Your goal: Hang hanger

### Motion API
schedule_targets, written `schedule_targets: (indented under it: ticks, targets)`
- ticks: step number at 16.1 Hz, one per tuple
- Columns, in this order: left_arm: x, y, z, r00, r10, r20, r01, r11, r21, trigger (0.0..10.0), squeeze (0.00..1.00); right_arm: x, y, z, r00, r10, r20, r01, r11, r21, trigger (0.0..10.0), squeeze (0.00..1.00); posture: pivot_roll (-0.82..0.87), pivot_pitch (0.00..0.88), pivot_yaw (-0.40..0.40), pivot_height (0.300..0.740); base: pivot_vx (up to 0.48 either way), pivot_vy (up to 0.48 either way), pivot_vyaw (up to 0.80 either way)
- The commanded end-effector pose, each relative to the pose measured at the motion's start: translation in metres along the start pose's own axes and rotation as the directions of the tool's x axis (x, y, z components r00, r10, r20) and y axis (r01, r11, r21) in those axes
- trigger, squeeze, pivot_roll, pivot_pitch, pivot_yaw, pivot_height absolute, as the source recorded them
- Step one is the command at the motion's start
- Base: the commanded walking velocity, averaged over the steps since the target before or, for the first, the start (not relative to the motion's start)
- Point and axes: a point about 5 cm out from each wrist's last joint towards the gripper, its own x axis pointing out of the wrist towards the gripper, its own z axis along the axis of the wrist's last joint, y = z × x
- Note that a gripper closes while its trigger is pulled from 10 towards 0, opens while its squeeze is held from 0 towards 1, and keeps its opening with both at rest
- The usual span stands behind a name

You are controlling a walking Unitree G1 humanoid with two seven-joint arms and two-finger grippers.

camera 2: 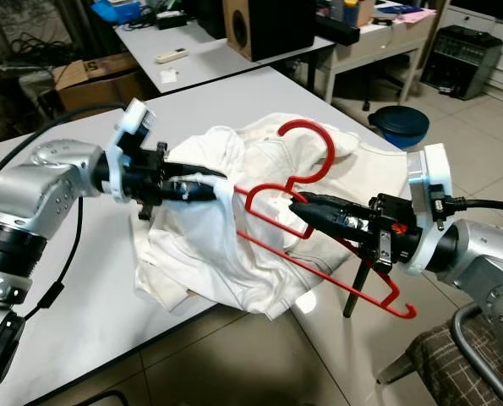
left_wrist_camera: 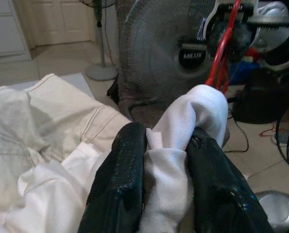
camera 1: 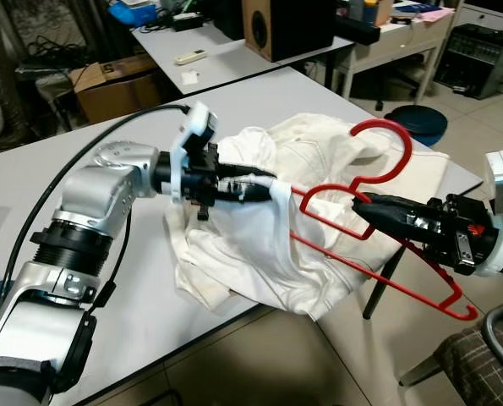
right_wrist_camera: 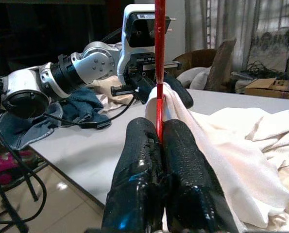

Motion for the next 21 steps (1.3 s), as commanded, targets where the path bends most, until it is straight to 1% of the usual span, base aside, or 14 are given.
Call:
schedule_targets:
  ticks: [1, 3, 5, 8, 10, 11, 12, 14, 16, 17, 18, 19, 20, 21]
  targets:
    - [-0.008, 0.005, 0.029, 0.993, 0.017, 0.116, -0.023, 0.999, 0.043, 10.0, 0.0, 0.001, 0.003, -0.001, 1.0, 0.012, 0.0, -0.012, 1.0, 0.0, 10.0, 0.0, -0.15, 0.0, 0.134, 0.74, 0.0, 0.0, 0.0]
    - [-0.018, 0.01, 0.039, 0.98, 0.067, 0.185, -0.077, 0.996, 0.045, 10.0, 0.0, 0.0, 0.002, -0.001, 1.0, 0.007, 0.002, -0.007, 1.0, 0.004, 10.0, 0.0, -0.14, 0.0, 0.135, 0.74, 0.0, 0.0, 0.0]
    - [-0.023, 0.011, 0.038, 0.979, 0.094, 0.183, -0.103, 0.994, 0.044, 10.0, 0.0, 0.0, 0.001, -0.002, 1.0, 0.003, 0.002, -0.003, 1.0, 0.006, 10.0, 0.0, -0.14, 0.0, 0.135, 0.74, 0.0, 0.0, 0.0]
    - [-0.028, 0.01, 0.026, 0.988, 0.13, 0.084, -0.137, 0.987, 0.083, 10.0, 0.0, 0.0, 0.001, -0.004, 1.0, 0.001, -0.009, -0.001, 1.0, 0.009, 10.0, 0.0, -0.14, 0.0, 0.135, 0.74, 0.0, 0.0, 0.0]
    - [-0.026, 0.008, 0.018, 0.991, 0.116, -0.065, -0.103, 0.978, 0.18, 10.0, 0.0, 0.0, 0.0, -0.007, 0.999, -0.006, -0.04, 0.006, 1.0, 0.005, 10.0, 0.0, -0.14, 0.0, 0.135, 0.74, 0.0, 0.0, 0.0]
    - [-0.025, 0.005, 0.021, 0.995, 0.076, -0.059, -0.068, 0.988, 0.135, 10.0, 0.3, -0.001, -0.001, -0.009, 0.998, -0.015, -0.064, 0.015, 1.0, 0.0, 10.0, 0.0, -0.14, 0.0, 0.135, 0.74, 0.0, 0.0, 0.0]
    - [-0.023, 0.003, 0.028, 0.999, 0.037, 0.003, -0.037, 0.995, 0.096, 10.0, 1.0, -0.002, -0.001, -0.01, 0.997, -0.016, -0.069, 0.016, 1.0, 0.001, 10.0, 0.0, -0.14, 0.0, 0.129, 0.74, 0.0, 0.0, 0.0]
    - [-0.022, -0.002, 0.031, 0.999, -0.03, 0.022, 0.029, 0.997, 0.068, 10.0, 1.0, -0.003, -0.001, -0.011, 0.998, -0.016, -0.067, 0.016, 1.0, 0.004, 10.0, 0.0, -0.14, 0.0, 0.131, 0.74, 0.0, 0.0, 0.0]
    - [-0.027, -0.011, 0.018, 0.991, -0.114, -0.065, 0.116, 0.993, 0.024, 10.0, 1.0, -0.004, 0.0, -0.013, 0.997, -0.012, -0.081, 0.012, 1.0, 0.008, 10.0, 0.0, -0.14, 0.0, 0.131, 0.74, 0.0, 0.0, 0.0]
    - [-0.028, -0.01, 0.016, 0.993, -0.106, -0.045, 0.107, 0.994, 0.008, 10.0, 0.76, -0.005, 0.0, -0.014, 0.996, -0.01, -0.086, 0.011, 1.0, 0.01, 10.0, 0.0, -0.14, 0.0, 0.131, 0.74, 0.0, 0.0, 0.0]
    - [-0.027, -0.004, 0.019, 0.999, -0.027, 0.031, 0.026, 0.999, 0.039, 10.0, 0.14, -0.005, 0.0, -0.015, 0.996, -0.013, -0.089, 0.014, 1.0, 0.01, 10.0, 0.0, -0.14, 0.0, 0.131, 0.74, 0.0, 0.0, 0.0]
    - [-0.027, 0.001, 0.023, 0.995, 0.027, 0.093, -0.031, 0.998, 0.045, 10.0, 0.02, -0.005, -0.001, -0.015, 0.996, -0.018, -0.09, 0.018, 1.0, 0.008, 10.0, 0.0, -0.14, 0.0, 0.131, 0.74, 0.0, 0.0, 0.0]
    - [-0.041, 0.015, 0.034, 0.953, 0.206, 0.222, -0.222, 0.974, 0.045, 10.0, 0.0, -0.008, -0.002, -0.013, 0.996, -0.03, -0.084, 0.03, 1.0, 0.003, 10.0, 0.0, -0.14, 0.0, 0.129, 0.74, 0.0, 0.0, 0.0]
    - [-0.045, 0.017, 0.034, 0.946, 0.234, 0.226, -0.25, 0.967, 0.046, 10.0, 0.0, -0.008, -0.002, -0.012, 0.996, -0.032, -0.082, 0.032, 0.999, 0.002, 10.0, 0.0, -0.14, 0.0, 0.129, 0.74, 0.0, 0.0, 0.0]
